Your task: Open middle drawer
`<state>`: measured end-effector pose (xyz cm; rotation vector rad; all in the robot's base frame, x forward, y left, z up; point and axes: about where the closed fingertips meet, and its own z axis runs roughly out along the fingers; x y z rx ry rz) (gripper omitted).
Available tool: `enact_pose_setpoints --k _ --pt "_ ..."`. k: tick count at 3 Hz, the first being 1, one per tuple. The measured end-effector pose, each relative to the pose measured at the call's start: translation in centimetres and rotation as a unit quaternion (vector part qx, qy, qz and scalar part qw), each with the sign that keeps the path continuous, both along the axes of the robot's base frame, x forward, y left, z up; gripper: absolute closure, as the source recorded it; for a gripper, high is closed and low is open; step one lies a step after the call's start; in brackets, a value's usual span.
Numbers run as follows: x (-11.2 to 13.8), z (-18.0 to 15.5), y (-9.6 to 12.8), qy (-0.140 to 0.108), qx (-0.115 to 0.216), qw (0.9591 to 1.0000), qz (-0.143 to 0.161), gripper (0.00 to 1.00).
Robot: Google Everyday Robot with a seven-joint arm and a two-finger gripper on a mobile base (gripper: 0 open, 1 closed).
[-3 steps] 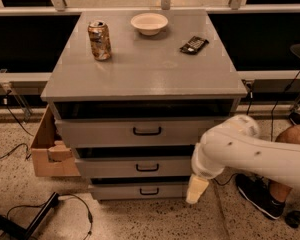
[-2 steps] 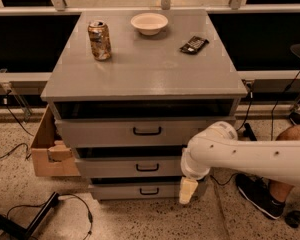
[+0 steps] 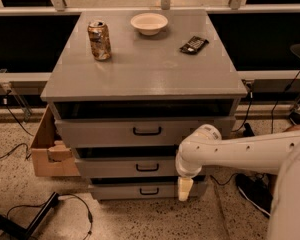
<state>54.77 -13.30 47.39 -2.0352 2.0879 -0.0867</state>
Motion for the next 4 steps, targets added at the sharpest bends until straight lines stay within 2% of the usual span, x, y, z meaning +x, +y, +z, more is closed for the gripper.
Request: enact_pose_setpoints --k 2,3,4 --pt "3.1 -3.9 -0.2 0.008 -0.025 0.9997 -0.001 0.00" --pt "4.1 -5.2 -0.4 0.015 -0.035 0.9992 -0.010 0.25" --pt "4.0 -5.4 -1.2 0.021 -0.042 0.9988 -0.017 0.50"
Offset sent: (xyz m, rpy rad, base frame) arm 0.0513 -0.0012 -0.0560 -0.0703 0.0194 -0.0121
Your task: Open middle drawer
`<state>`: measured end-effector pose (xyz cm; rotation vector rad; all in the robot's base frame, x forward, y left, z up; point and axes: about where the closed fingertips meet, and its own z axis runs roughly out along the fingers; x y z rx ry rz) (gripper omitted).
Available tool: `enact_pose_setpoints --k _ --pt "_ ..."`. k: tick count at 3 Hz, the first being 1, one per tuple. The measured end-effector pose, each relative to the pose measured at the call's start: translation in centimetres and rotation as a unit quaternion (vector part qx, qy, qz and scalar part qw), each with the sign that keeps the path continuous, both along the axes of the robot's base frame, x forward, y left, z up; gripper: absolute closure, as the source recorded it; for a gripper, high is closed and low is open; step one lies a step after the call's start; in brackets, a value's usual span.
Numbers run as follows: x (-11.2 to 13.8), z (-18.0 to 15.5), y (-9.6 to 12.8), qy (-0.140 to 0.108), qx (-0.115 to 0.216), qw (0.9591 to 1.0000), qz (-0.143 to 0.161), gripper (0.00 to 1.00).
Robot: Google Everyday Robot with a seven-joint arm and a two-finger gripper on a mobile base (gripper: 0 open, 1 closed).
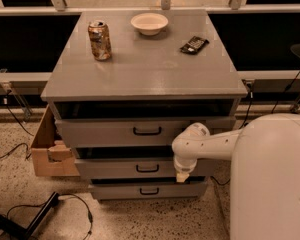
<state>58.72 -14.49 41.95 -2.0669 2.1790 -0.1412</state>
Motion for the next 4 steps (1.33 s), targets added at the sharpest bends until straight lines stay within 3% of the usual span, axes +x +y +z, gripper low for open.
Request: enact_pose_setpoints --k 1,2,3,4 --pt "-1.74 1.40 -2.07 -0.002 -0.007 0.9998 -0.020 0.73" --pt "-1.74 1.77 -2.07 -0.002 -0.007 0.9998 -0.020 0.95" --pt "-1.75 1.87 -2.07 -0.002 -0.007 0.9998 -0.020 0.00" --pt "-1.86 1.75 -2.03 0.002 -0.007 0.9998 -0.020 0.00"
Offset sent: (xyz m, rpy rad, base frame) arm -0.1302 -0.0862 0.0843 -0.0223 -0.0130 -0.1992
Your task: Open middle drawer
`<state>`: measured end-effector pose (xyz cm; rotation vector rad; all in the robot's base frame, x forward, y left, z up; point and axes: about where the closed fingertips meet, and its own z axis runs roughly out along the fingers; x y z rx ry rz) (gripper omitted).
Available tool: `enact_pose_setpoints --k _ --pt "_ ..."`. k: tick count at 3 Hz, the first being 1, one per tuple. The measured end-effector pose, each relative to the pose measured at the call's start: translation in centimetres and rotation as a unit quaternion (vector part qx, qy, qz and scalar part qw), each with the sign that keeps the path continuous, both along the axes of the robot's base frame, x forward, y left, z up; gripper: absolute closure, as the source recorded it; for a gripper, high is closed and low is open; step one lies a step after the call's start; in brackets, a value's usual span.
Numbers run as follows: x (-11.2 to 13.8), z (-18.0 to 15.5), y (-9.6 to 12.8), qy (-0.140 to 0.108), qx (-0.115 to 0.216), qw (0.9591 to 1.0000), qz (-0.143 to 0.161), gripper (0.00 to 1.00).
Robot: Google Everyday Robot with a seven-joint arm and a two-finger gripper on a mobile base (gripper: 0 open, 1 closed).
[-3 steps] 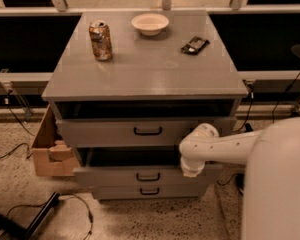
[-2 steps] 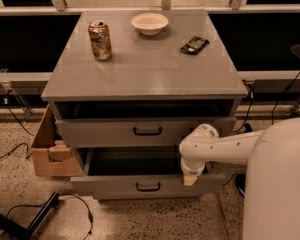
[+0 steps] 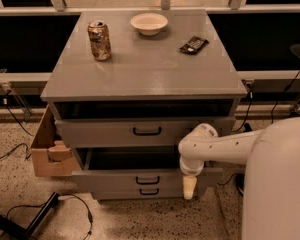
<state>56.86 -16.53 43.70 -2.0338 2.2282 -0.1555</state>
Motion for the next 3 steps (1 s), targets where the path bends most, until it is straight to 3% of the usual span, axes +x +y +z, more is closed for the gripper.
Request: enact_pose_setpoints --k 1,2,3 --pt "-1.2 -1.2 0.4 0.040 0.007 0.9992 -0.002 0.00" --pt "-6.5 -2.5 1.7 0.120 0.022 0.9925 0.003 0.18" --pt "-9.0 -2.4 2.5 0.151 0.019 0.9882 0.010 0.41"
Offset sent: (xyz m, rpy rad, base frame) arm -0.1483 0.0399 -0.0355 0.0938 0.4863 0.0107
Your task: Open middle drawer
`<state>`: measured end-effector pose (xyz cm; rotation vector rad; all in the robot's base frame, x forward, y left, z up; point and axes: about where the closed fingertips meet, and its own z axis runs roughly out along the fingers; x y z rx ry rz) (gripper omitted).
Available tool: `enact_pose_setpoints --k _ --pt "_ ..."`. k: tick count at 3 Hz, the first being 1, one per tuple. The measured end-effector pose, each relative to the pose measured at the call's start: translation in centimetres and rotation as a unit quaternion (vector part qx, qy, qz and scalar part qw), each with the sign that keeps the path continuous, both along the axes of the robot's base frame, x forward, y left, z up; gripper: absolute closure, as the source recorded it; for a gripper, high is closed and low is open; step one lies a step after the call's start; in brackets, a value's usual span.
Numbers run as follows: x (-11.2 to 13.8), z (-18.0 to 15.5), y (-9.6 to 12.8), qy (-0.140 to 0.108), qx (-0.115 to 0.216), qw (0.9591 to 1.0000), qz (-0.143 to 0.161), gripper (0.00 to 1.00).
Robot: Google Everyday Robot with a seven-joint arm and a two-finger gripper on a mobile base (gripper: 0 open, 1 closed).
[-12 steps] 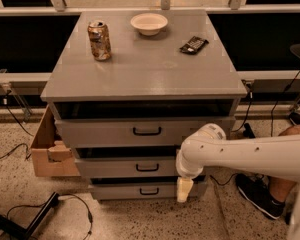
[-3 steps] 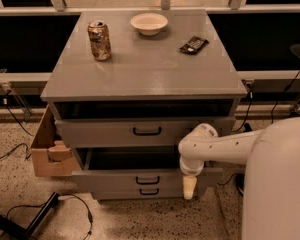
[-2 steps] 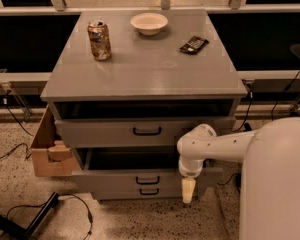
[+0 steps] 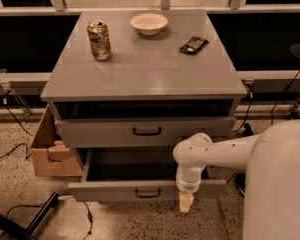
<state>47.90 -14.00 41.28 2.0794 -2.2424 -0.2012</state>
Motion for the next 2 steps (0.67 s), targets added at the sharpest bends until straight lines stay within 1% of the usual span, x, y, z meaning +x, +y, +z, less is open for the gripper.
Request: enact_pose_setpoints --k 1,2 --pt "-1.51 1.70 0.09 0.005 -0.012 0.9999 -0.002 0.70" --pt "-1.52 1.69 0.09 0.005 -0.012 0.9999 -0.002 0.55"
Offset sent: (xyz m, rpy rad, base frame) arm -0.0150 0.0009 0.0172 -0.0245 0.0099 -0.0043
